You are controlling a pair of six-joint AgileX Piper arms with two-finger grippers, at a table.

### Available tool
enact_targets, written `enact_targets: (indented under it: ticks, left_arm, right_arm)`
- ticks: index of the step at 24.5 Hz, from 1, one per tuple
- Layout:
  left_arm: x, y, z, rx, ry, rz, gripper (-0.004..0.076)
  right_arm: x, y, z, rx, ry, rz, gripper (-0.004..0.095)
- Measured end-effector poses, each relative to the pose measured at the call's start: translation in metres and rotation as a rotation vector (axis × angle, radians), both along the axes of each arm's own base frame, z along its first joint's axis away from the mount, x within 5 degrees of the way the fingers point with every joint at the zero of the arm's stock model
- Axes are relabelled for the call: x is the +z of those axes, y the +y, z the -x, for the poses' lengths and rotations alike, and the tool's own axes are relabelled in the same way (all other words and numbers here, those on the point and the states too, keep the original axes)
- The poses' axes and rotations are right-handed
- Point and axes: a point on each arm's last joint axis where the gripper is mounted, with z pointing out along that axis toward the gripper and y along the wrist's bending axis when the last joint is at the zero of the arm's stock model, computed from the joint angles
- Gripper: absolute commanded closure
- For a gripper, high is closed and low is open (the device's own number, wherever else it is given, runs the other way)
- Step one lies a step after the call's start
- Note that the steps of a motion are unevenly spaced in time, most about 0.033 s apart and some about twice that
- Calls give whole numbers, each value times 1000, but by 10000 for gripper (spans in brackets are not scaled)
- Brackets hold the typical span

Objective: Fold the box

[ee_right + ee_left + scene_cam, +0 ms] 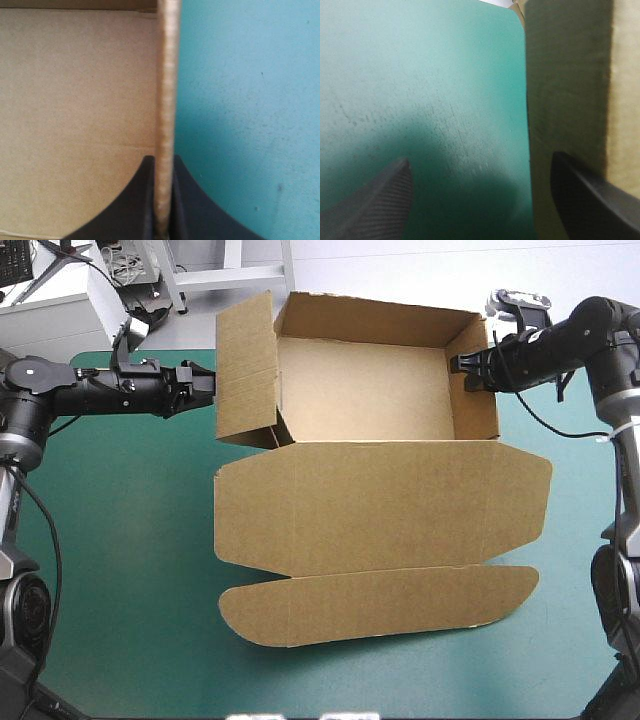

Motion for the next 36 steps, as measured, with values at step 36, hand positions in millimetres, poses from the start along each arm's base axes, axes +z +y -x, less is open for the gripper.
enact_targets:
  ticks: [36]
  left_arm:
    - [15,-37,25,-98,-30,-78,178]
  right_arm:
    - [-40,63,-21,44,59,56,917]
